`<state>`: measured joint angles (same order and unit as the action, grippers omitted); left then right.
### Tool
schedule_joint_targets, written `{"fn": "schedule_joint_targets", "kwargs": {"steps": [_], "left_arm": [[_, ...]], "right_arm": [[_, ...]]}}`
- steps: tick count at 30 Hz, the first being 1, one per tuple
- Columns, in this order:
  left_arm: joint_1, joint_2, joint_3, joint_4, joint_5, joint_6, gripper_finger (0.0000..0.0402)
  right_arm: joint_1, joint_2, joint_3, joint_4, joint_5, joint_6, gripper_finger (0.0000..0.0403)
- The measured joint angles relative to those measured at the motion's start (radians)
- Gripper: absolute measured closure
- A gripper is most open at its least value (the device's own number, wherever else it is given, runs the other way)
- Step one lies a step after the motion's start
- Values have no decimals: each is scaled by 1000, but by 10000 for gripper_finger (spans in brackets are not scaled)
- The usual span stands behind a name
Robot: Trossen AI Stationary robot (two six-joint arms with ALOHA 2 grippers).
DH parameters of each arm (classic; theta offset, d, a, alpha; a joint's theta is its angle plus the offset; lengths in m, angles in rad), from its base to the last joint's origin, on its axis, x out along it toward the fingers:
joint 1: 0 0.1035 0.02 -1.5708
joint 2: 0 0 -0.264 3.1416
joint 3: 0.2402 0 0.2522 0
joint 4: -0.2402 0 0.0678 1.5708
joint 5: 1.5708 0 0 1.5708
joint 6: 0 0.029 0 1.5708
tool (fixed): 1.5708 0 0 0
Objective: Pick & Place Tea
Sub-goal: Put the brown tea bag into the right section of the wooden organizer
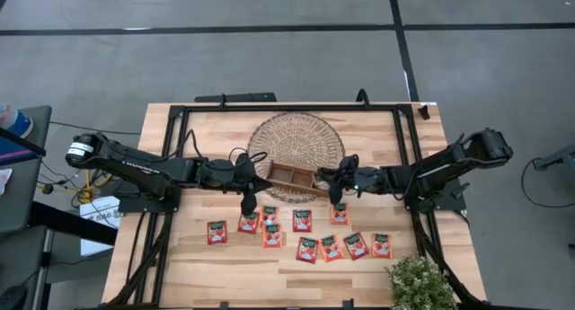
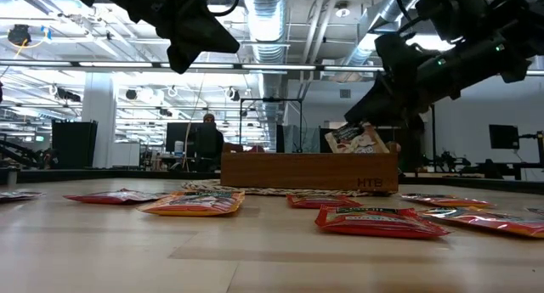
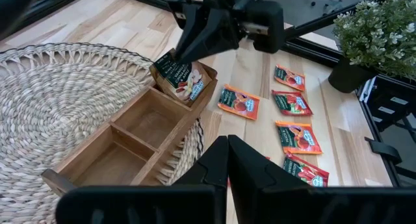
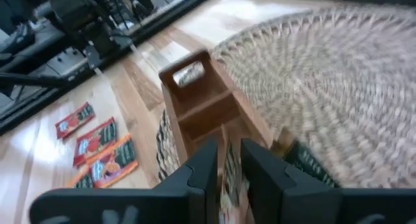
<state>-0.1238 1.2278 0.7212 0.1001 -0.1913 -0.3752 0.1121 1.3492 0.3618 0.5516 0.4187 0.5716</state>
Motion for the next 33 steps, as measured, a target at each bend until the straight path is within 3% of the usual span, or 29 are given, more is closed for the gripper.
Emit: {"fn": "schedule_joint_targets", "kwargs": {"steps": [14, 24, 33], "left_arm": [[0, 0, 0, 6, 0, 0, 402], [0, 0, 0, 7, -1, 3, 402], [0, 0, 0, 7, -1, 4, 402]], "right_arm": [[-24, -23, 0, -80, -53, 12, 343], [-29, -22, 0, -80, -53, 5, 398], [-31, -23, 0, -80, -45, 23, 402]]}}
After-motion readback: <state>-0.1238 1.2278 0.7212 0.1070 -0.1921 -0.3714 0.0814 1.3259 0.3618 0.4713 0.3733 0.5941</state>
